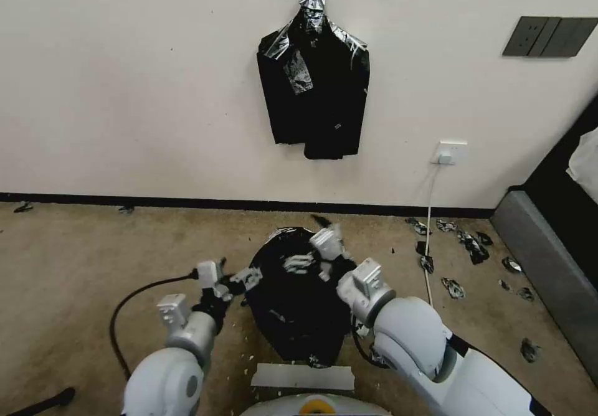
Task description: Place a trash bag onto the trash bin.
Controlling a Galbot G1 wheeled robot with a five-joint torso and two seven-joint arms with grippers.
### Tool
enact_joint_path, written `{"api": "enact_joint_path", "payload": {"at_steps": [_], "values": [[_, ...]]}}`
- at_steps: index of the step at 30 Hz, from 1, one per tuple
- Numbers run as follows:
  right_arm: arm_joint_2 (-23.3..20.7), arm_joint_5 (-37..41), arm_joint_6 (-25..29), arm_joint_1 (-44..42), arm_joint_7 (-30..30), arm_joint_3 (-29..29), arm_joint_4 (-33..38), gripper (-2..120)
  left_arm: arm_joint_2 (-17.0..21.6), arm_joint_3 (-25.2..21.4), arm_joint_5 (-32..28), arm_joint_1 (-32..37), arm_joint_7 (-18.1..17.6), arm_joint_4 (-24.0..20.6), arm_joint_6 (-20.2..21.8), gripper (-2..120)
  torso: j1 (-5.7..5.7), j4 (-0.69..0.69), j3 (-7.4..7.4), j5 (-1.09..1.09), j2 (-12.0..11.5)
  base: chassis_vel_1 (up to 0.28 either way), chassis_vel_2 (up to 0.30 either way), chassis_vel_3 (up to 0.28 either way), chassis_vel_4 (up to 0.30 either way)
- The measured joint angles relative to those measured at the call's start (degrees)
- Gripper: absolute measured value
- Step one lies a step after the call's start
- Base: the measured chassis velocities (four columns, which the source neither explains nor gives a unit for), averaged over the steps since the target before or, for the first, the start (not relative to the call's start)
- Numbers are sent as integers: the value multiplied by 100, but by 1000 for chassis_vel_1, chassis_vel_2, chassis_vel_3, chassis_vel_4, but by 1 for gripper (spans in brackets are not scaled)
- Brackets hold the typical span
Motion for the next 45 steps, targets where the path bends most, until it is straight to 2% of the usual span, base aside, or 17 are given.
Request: {"api": "enact_joint_path", "payload": {"at_steps": [1, 3, 4, 5, 9, 17, 45], "values": [[129, -180, 194, -355, 123, 387, 13, 100, 60, -162, 81, 12, 10, 55, -419, 100, 0, -1, 0, 0, 0, 0, 0, 0, 0], [161, -236, 265, -457, 143, 490, 9, 100, 75, -208, 99, 25, 17, 73, -534, 100, 0, -1, 0, 0, 0, 0, 0, 0, 0], [332, -487, 632, -967, 189, 952, -62, 100, 132, -406, 154, 117, 67, 158, -950, 100, 0, -2, 0, 0, 0, 0, 0, 0, 0], [424, -566, 831, -1276, 196, 1155, -107, 100, 155, -521, 175, 215, 142, 207, -1157, 100, 0, -1, 0, 0, 0, 0, 0, 0, 0], [612, -666, 1160, -1748, 181, 1369, -158, 100, 90, -576, 222, 325, 286, 306, -1451, 100, 0, -2, 0, 0, 0, 0, 0, 0, 0], [758, -1031, 1223, -1694, 16, 1483, -88, 100, -106, -375, 234, 241, 293, 318, -1398, 100, 0, -1, 0, 0, 0, 0, 0, 0, 0], [746, -1034, 1212, -1650, -21, 1464, -74, 100, -113, -358, 228, 231, 273, 310, -1332, 100, 0, 0, 0, 0, 0, 0, 0, 0, 0]]}}
